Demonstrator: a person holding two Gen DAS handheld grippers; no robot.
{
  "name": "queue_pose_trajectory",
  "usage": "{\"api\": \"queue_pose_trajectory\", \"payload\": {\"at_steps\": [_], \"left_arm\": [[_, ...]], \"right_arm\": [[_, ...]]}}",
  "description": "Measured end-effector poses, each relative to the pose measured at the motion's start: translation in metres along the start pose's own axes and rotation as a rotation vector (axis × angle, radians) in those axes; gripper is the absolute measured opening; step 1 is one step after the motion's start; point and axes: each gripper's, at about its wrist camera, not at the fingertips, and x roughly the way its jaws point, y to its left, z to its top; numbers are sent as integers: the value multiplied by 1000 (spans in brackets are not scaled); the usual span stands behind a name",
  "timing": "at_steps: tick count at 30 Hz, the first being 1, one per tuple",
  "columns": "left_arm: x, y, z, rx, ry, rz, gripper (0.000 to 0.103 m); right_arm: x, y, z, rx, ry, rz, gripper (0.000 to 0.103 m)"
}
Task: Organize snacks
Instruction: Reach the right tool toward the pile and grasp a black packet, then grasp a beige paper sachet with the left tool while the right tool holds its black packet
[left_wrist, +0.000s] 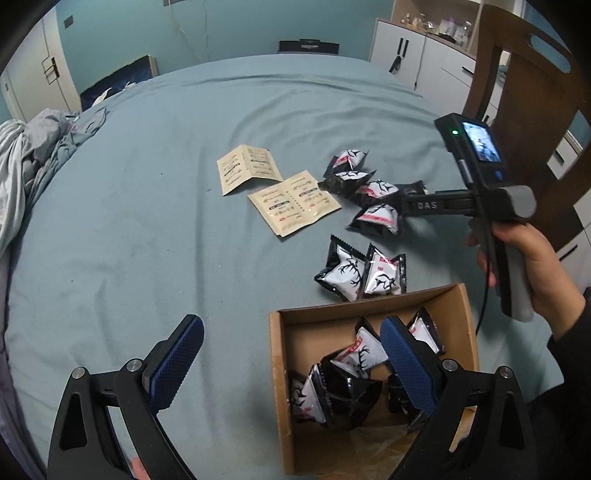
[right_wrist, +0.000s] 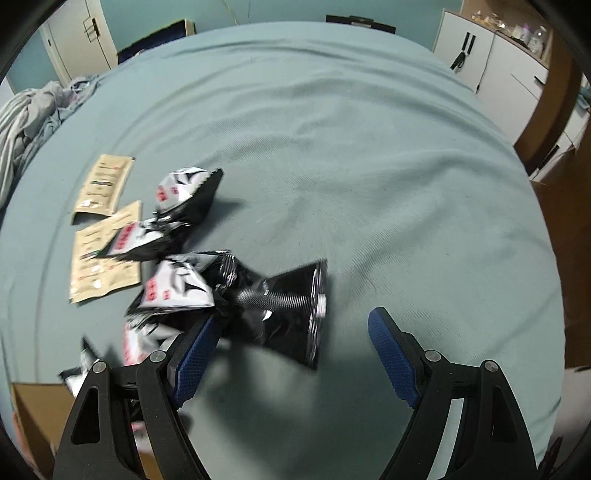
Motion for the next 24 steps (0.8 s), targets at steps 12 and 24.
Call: {"api": "queue_pose_trajectory", "payload": {"at_steps": [12, 24], "left_arm": [[2, 10, 1, -34, -13, 37, 98], [0, 26, 10, -82, -56, 103, 98]], "right_arm": [[3, 3, 4, 39, -39, 69, 29], [-122, 13, -54, 107, -182, 189, 29]]}}
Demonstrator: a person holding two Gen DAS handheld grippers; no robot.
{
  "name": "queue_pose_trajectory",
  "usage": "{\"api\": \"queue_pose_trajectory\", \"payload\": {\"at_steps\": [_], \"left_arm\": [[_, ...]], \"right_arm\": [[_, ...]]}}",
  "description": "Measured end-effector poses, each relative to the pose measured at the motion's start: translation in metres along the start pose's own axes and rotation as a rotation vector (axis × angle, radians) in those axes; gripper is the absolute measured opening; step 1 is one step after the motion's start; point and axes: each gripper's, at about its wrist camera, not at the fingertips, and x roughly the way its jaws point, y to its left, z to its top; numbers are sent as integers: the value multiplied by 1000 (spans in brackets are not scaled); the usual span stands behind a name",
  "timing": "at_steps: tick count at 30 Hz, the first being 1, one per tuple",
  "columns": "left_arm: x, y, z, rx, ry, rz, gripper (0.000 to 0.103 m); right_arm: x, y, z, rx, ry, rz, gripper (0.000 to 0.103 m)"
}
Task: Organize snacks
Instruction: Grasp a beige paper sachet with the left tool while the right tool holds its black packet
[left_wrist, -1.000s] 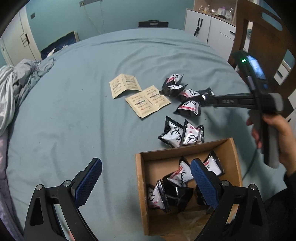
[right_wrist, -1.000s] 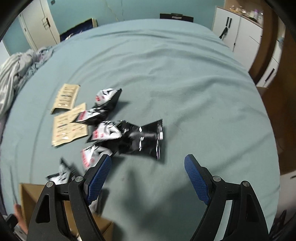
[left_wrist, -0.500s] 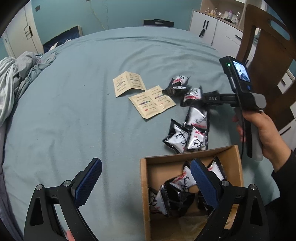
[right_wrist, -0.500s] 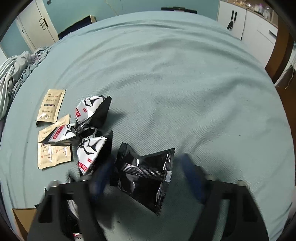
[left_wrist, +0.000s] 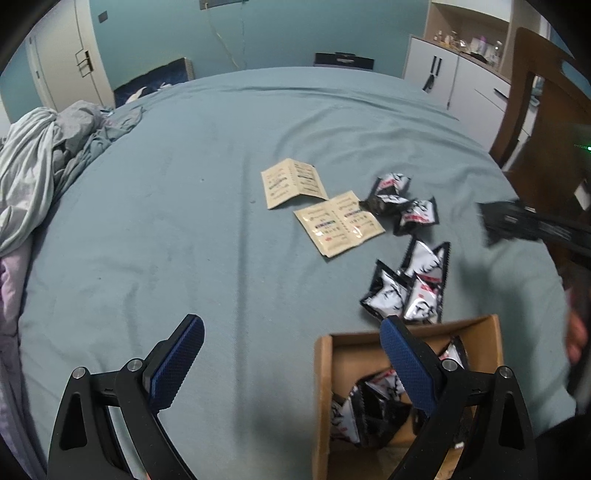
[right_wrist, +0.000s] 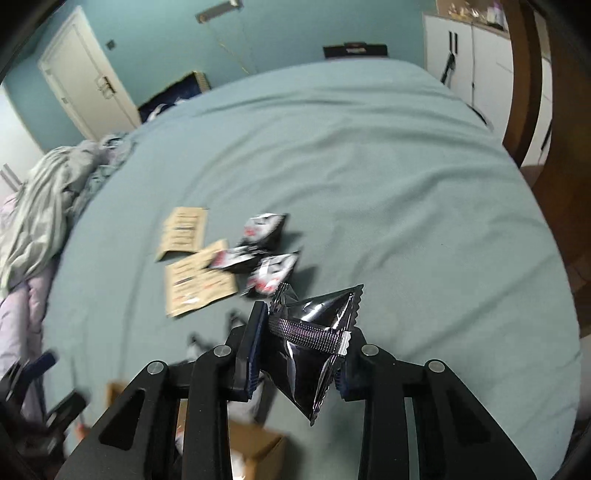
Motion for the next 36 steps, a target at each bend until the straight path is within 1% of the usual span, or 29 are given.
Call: {"api": "queue_pose_trajectory", "payload": {"at_steps": [3, 5, 9, 12, 14, 16, 20, 24, 27, 31, 33, 34, 35, 36], "left_arm": [[5, 0, 8, 11, -9, 17, 98], [11, 1, 14, 21, -3, 28, 98], [29, 4, 32, 4, 22, 36, 98], [44, 4, 48, -8, 42, 33, 98], [56, 0, 60, -3, 56, 30, 98], [70, -4, 73, 4, 65, 27, 98], [102, -9, 100, -14, 94, 40, 98], [136, -5, 125, -77, 112, 66, 98], [162, 6, 141, -147, 134, 110, 98], [192, 17, 151, -218, 188, 94, 98], [207, 21, 151, -250, 225, 69, 98], [211, 23, 151, -271, 232, 51, 98], [212, 24, 151, -286, 225, 52, 98], [212, 24, 152, -297, 211, 61, 94]], "right_arm": [[-27, 9, -19, 10, -24, 52, 29], [-38, 10, -37, 20, -22, 85, 29], [-60, 9, -70, 38, -20, 132, 29], [-87, 5, -93, 39, -58, 185, 29], [-100, -3, -110, 41, -84, 172, 29], [-97, -10, -119, 56, -62, 162, 29], [-81, -24, -109, 101, -22, 179, 29], [-64, -24, -100, 111, 17, 193, 29], [-53, -25, -94, 114, 34, 203, 29], [-49, -25, -93, 111, 49, 204, 29], [-48, -26, -93, 109, 53, 214, 29], [-47, -27, -92, 111, 57, 217, 29], [-47, -28, -93, 115, 59, 219, 29], [-46, -30, -92, 121, 61, 221, 29]]}}
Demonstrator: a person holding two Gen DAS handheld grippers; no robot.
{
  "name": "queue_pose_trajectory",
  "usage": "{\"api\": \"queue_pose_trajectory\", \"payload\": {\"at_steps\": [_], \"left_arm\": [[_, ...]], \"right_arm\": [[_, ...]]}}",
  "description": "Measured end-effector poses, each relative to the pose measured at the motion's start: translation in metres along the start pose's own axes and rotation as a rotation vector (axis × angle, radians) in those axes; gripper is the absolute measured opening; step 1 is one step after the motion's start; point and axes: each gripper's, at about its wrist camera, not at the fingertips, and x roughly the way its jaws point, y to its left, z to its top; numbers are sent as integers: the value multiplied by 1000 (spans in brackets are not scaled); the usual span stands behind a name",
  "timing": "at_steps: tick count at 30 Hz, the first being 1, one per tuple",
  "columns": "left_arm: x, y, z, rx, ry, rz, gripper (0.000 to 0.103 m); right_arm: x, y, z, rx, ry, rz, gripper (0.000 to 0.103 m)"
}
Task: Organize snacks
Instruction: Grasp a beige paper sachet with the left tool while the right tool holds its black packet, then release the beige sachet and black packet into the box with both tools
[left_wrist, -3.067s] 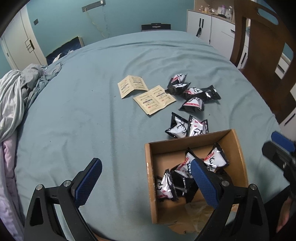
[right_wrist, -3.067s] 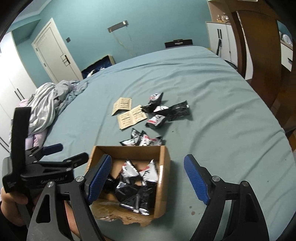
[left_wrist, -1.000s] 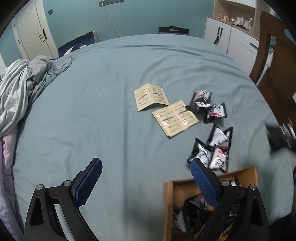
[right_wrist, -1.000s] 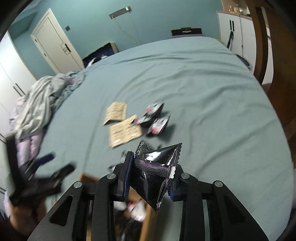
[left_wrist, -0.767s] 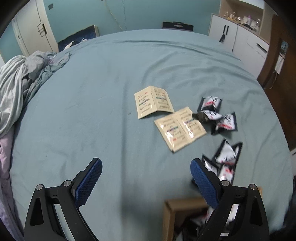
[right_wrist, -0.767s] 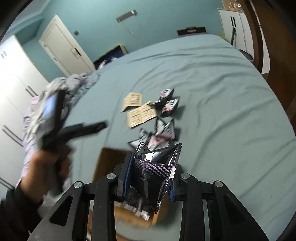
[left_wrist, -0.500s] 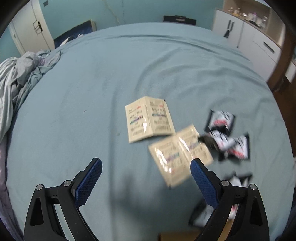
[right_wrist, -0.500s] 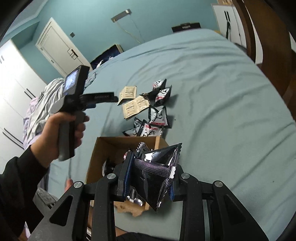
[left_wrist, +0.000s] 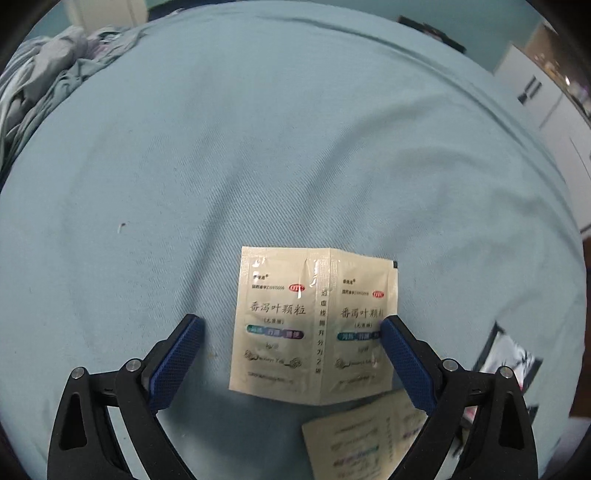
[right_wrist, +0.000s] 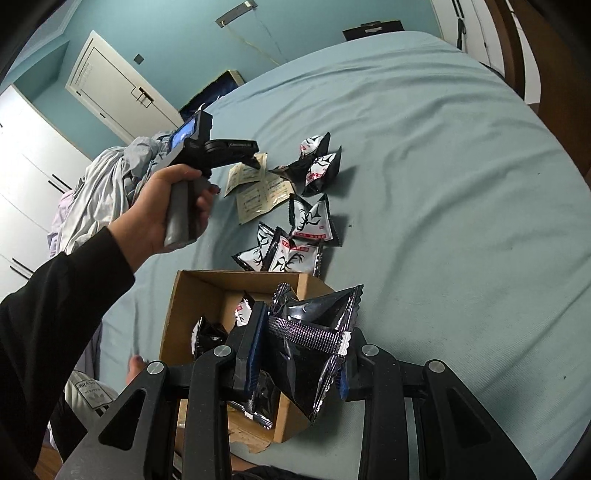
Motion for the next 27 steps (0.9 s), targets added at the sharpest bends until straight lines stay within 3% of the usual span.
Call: {"api": "queue_pose_trajectory", "payload": {"at_steps": [3, 5, 6, 9, 14, 23, 27], "left_arm": [[-5, -7, -2, 25, -23, -2, 72], [-11, -13, -5, 52, -28, -38, 50], [-13, -16, -8, 69, -15, -56, 29], [-18, -24, -20, 117, 15, -52, 10], [-38, -16, -40, 110, 28, -75, 9], [-143, 7, -103, 272, -103, -90, 9], [-178, 25, -135, 294, -124, -134, 9]], "right_arm": [[0, -2, 0, 9, -2, 1, 29], [1, 0, 0, 2, -2, -2, 29], [1, 1, 0, -4, -4, -7, 29], [-2, 5, -2, -16, -15, -16, 29], [-8, 13, -4, -53, -59, -44, 29], [-20, 37, -16, -159, -128, -72, 29], [-28, 46, -23, -201, -169, -87, 29]]}}
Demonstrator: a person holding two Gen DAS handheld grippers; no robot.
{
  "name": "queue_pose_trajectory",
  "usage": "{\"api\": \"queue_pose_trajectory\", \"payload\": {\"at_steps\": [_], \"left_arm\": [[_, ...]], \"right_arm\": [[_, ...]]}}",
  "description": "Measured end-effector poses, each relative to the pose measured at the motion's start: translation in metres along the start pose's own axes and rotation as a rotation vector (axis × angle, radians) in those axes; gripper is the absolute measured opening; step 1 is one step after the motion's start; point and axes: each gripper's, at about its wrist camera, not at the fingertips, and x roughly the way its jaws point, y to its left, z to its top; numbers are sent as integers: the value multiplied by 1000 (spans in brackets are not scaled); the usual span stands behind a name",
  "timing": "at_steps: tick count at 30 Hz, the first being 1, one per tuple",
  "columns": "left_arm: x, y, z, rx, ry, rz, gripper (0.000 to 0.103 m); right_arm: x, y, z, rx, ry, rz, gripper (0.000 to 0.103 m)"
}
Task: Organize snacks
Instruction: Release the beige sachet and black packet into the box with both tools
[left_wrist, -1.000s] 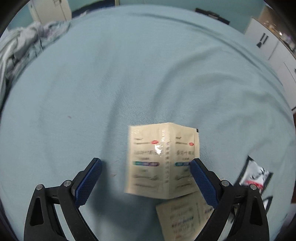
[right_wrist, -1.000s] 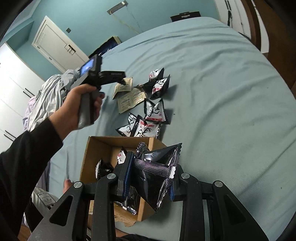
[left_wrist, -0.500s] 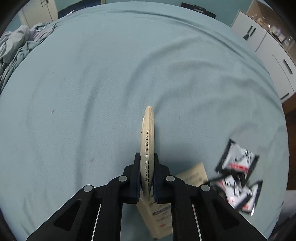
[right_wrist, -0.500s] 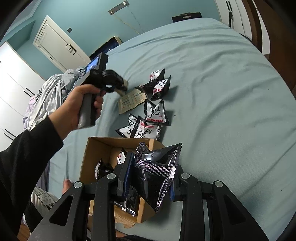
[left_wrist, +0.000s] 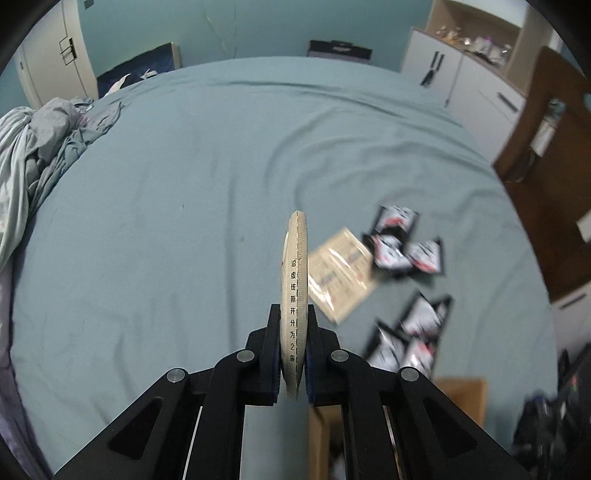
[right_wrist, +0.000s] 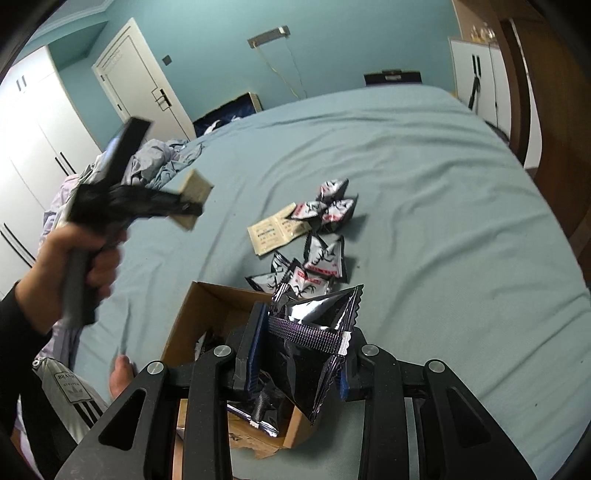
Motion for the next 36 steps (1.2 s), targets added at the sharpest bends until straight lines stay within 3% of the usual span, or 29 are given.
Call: {"api": "queue_pose_trajectory", "payload": {"at_steps": [9, 15, 18, 19, 20, 21, 22, 25, 32, 36], "left_arm": [[-40, -34, -57, 110, -34, -87, 9], [-43, -52, -80, 176, -33, -143, 10], [-47, -54, -86, 198, -41, -177, 22], [-49, -54, -88, 203, -46, -186, 38], [-52, -54, -89, 209, -60, -194, 48], [-55, -53, -90, 209, -84, -189, 70], [-57, -53, -91, 209, -104, -178, 83], [-61, -52, -94, 221, -154, -119, 84], [-50, -33, -91, 179, -141, 106, 84], [-44, -18, -88, 131, -107, 125, 84]], "right_arm": [[-19, 21, -12, -94, -97, -57, 29], [-21, 27, -19, -112, -124, -73, 29], [-18, 28, -20, -115, -132, -91, 29], [-17, 29, -21, -118, -131, -96, 29], [-17, 30, -21, -119, -132, -98, 29], [-19, 31, -22, -122, -134, -100, 29], [-19, 33, -22, -125, -135, -102, 29], [-18, 34, -22, -128, -125, -111, 29], [-11, 37, -18, -131, -76, -124, 29], [-9, 43, -16, -145, -52, -102, 29]]}}
